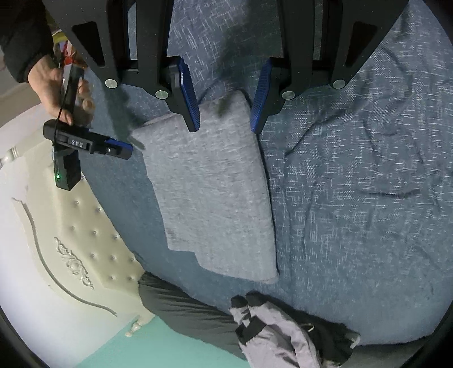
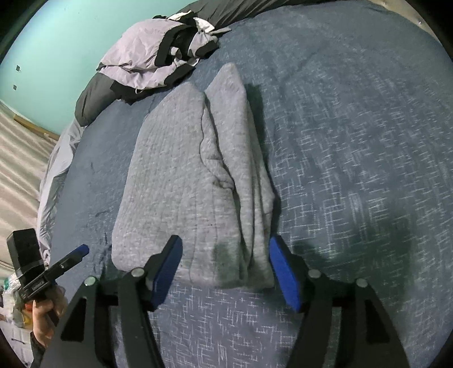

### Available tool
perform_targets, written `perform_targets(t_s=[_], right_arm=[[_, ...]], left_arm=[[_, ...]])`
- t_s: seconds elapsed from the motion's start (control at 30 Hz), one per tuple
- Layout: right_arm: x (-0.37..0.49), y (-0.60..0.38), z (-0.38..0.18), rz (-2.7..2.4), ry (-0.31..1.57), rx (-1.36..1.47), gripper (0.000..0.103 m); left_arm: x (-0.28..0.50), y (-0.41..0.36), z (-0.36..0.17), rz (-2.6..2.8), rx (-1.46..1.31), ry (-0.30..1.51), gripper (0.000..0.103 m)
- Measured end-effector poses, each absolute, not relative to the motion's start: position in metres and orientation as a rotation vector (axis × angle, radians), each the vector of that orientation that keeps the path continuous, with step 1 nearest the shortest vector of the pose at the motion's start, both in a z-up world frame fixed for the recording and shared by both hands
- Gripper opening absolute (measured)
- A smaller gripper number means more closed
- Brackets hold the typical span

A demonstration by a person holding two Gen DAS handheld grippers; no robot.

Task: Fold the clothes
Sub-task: 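Grasp the end of the folded sweatshirt with the right gripper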

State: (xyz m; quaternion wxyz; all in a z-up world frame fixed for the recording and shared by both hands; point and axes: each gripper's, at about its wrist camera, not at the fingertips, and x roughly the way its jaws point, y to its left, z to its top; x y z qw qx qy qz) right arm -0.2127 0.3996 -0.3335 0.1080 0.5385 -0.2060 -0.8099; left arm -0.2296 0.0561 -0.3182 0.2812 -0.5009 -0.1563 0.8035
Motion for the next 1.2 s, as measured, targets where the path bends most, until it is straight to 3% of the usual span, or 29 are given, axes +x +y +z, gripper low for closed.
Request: perform_targets(t_s=[0.17,0.47,0.87,1.1,1.2], right_arm=[[-0.221,0.4,-0.349,-2.324,-0.624,1.614,0.07],[-0.239,0.397,-0.376,-2.235,-0.605,1.651,0.076],[-0.255,0.387,-0.384,-2.195,-0.599,1.617,0.077],[-0.253,0.38,-0.378,-2.211,-0.624,1.601,0.053],[-0.252,0.376,-0.371,-2.221,-0.616,1.591,0.049]], left_arm=[[-0.242,0.07,-0.33,2.138,-1.372,-0.415,0.041],[-0.263,0.083,-0.349,2.11,-1.41,-0.457,0.059],[-0.279,0.086,-0.371,2.044,-1.43,-0.58,0.061],[-0.288,0.087,-0.382,2.012,-1.427,-0.639,0.061],[-0.28,0.087,-0.378,2.023,-1.417,-0.627,0.061]])
